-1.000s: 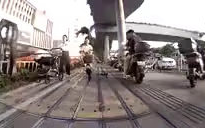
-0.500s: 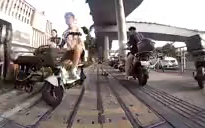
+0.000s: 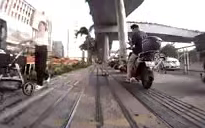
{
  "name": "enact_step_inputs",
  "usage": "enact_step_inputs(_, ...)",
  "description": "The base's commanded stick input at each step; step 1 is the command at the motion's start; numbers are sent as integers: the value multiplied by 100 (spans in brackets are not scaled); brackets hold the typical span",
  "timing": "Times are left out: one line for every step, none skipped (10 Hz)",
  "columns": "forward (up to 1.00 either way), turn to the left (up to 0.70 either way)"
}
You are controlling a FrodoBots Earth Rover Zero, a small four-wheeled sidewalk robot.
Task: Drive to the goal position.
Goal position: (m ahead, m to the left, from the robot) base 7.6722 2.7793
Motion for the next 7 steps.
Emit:
enact_step_inputs(45, 0)
enact_step_inputs(45, 0)
enact_step_inputs(45, 0)
enact_step_inputs(45, 0)
enact_step_inputs(45, 0)
enact_step_inputs(45, 0)
enact_step_inputs(48, 0)
